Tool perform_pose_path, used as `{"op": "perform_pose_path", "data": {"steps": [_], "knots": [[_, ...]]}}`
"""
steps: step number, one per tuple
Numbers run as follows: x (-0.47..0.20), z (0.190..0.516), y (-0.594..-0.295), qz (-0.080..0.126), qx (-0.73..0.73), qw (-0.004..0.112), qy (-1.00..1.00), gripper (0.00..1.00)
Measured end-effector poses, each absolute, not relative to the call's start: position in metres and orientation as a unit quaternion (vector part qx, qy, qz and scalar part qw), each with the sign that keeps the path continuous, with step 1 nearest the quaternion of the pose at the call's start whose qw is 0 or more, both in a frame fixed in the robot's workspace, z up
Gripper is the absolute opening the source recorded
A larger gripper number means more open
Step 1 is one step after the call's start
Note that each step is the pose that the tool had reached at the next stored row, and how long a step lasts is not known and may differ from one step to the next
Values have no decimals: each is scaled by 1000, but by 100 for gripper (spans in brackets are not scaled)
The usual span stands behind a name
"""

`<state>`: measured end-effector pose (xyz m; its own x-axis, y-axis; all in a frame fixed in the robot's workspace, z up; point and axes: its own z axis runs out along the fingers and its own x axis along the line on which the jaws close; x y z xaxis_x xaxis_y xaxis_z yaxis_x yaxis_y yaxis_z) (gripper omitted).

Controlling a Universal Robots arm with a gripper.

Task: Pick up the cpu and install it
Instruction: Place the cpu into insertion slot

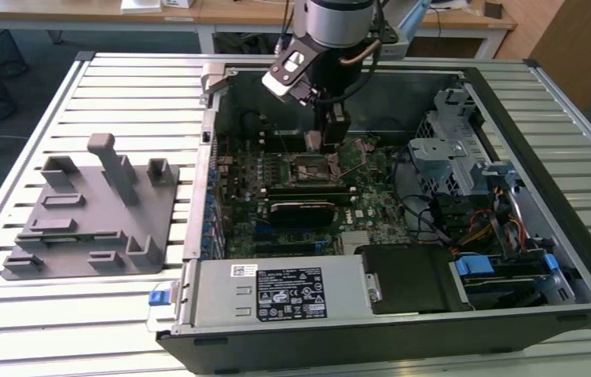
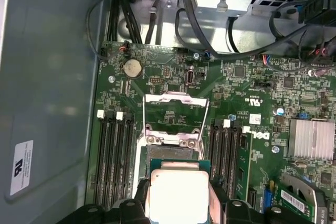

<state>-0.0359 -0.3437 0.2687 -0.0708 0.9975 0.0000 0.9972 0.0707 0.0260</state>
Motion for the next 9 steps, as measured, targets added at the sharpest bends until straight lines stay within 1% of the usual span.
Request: {"op": "perform_pose_path", "data": {"steps": [9], "knots": [[-39,255,-341,10,682,9,732,53]]}}
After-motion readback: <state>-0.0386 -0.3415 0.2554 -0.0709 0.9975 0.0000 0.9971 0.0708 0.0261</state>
